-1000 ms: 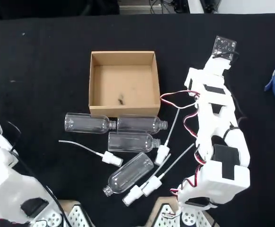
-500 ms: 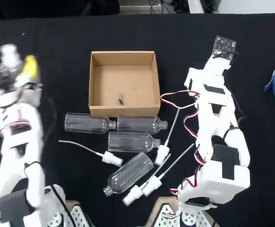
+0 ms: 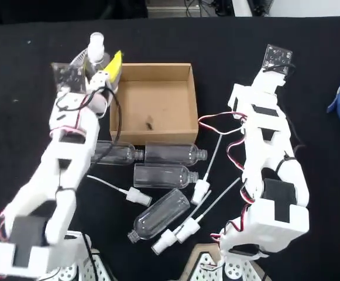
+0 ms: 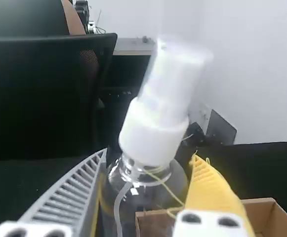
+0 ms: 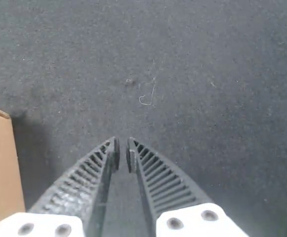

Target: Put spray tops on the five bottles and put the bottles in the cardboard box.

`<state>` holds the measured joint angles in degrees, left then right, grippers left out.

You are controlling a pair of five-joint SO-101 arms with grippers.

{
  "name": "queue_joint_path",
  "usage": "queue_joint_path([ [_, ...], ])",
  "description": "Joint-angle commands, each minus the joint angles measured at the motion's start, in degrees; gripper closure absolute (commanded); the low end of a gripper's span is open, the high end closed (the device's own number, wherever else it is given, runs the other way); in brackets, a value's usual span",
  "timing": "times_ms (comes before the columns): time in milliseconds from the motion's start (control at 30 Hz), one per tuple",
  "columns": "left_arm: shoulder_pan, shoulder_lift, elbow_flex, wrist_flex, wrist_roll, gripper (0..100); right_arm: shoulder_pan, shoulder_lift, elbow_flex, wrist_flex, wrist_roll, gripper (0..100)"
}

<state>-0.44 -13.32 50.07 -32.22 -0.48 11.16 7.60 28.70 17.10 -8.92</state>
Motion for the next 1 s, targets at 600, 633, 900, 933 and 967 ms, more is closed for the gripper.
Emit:
queue_joint_path([
  [600, 2.42, 25.67, -16.66, -18.81, 0.18, 97, 1.23, -0.22, -4.00, -1.49, -0.18, 98.6],
  [633, 2.59, 26.99, -16.84, -19.69, 0.18, 97, 1.23, -0.22, -4.00, -1.49, -0.18, 98.6],
  [900, 2.77, 30.42, -20.44, -20.13, 0.18, 97, 1.23, -0.22, -4.00, -1.49, -0.18, 98.6],
  [933, 2.77, 30.15, -20.79, -20.13, 0.18, 97, 1.14, -0.22, -4.00, -1.49, -0.18, 98.6],
  [967, 2.77, 30.07, -21.23, -20.13, 0.18, 97, 1.05, -0.22, -4.09, -1.49, -0.18, 98.6],
])
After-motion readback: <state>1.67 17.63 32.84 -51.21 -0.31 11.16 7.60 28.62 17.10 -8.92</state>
